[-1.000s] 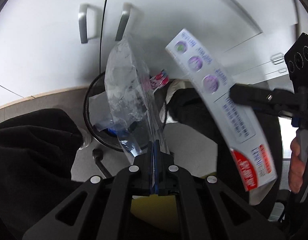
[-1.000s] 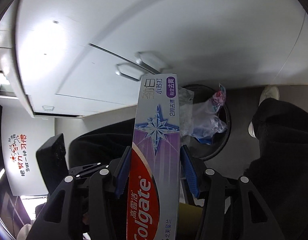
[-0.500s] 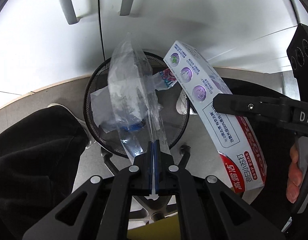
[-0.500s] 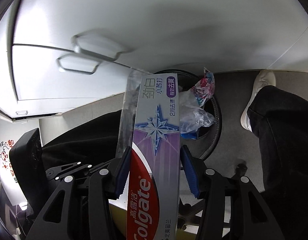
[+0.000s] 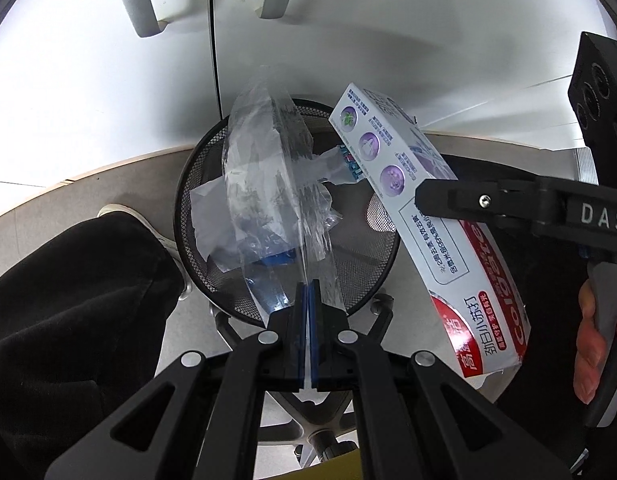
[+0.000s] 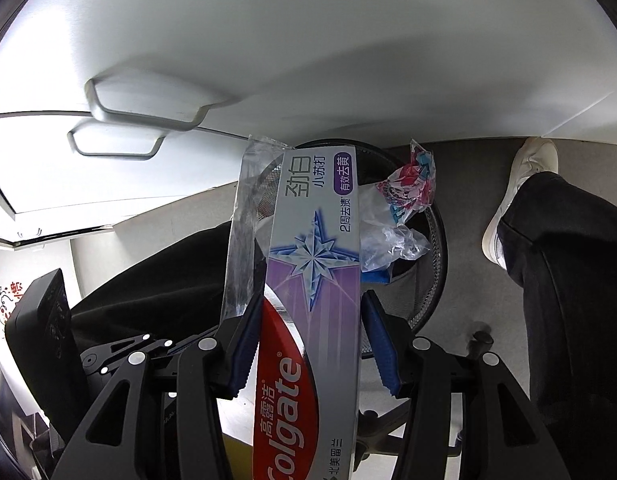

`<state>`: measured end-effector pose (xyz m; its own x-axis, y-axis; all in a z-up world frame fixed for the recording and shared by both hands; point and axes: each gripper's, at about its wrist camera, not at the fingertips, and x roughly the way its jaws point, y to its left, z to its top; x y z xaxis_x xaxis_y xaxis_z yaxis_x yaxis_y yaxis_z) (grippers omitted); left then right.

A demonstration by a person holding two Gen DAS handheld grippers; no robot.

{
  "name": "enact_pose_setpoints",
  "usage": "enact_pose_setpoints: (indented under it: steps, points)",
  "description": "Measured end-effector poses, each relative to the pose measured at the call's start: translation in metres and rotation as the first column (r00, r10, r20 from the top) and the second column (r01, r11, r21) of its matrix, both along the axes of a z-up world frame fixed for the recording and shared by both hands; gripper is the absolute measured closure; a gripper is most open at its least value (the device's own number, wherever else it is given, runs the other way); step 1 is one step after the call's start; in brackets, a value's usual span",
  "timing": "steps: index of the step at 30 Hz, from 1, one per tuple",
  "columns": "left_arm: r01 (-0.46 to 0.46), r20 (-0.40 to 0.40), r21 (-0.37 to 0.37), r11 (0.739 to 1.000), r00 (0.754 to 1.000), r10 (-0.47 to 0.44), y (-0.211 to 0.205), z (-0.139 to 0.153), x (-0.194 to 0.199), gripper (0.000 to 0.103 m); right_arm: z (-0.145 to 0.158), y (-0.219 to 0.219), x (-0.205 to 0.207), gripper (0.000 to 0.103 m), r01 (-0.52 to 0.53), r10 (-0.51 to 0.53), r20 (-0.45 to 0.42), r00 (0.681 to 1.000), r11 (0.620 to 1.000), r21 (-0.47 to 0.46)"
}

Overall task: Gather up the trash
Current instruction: 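Open both tools to drop the bag and Colgate box into the wastebasket, then raise both open tools back up to the counter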

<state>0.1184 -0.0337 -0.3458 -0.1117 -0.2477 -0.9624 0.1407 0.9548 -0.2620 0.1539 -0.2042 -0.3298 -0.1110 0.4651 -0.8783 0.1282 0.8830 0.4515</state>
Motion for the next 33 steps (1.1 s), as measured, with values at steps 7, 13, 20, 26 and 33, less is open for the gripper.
enact_pose_setpoints:
  steps: [7, 13, 20, 26, 33]
  points:
    - [0.005, -0.016, 0.019, 1.000, 1.000, -0.005, 0.003, -0.009, -0.001, 0.098, 0.002, 0.001, 0.000, 0.040, 0.005, -0.005, 0.009, 1.000, 1.000, -0.004]
    - [0.018, 0.027, 0.082, 0.996, 0.999, -0.020, 0.002, -0.006, -0.002, 0.039, 0.014, -0.003, 0.003, 0.013, 0.020, -0.018, 0.046, 0.999, 0.999, -0.032]
    - [-0.016, 0.053, 0.118, 0.993, 0.999, 0.010, 0.003, 0.006, -0.001, 0.005, 0.035, -0.013, -0.001, 0.004, 0.048, -0.042, 0.097, 0.994, 0.997, -0.067]
    - [-0.008, 0.084, 0.107, 0.994, 0.996, -0.001, 0.004, 0.020, -0.008, 0.005, 0.059, -0.021, -0.014, 0.004, 0.050, -0.035, 0.158, 0.987, 0.995, -0.089]
    - [-0.026, 0.139, 0.107, 0.994, 0.990, 0.011, 0.007, 0.043, -0.018, 0.005, 0.104, -0.034, -0.030, 0.004, 0.075, -0.037, 0.279, 0.960, 0.989, -0.127]
